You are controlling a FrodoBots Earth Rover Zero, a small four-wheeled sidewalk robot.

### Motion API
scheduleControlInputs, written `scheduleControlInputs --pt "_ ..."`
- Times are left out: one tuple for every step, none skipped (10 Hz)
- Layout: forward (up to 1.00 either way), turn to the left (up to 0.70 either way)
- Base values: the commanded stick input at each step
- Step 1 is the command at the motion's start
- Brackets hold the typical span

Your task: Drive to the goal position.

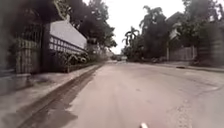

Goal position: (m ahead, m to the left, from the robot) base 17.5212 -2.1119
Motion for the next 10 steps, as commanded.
scheduleControlInputs --pt "0.70 0.00" --pt "0.70 0.00" --pt "0.70 0.00" --pt "0.70 0.00" --pt "0.70 0.00" --pt "0.70 0.00" --pt "0.70 0.00" --pt "0.70 0.00" --pt "0.70 0.00" --pt "0.70 0.00"
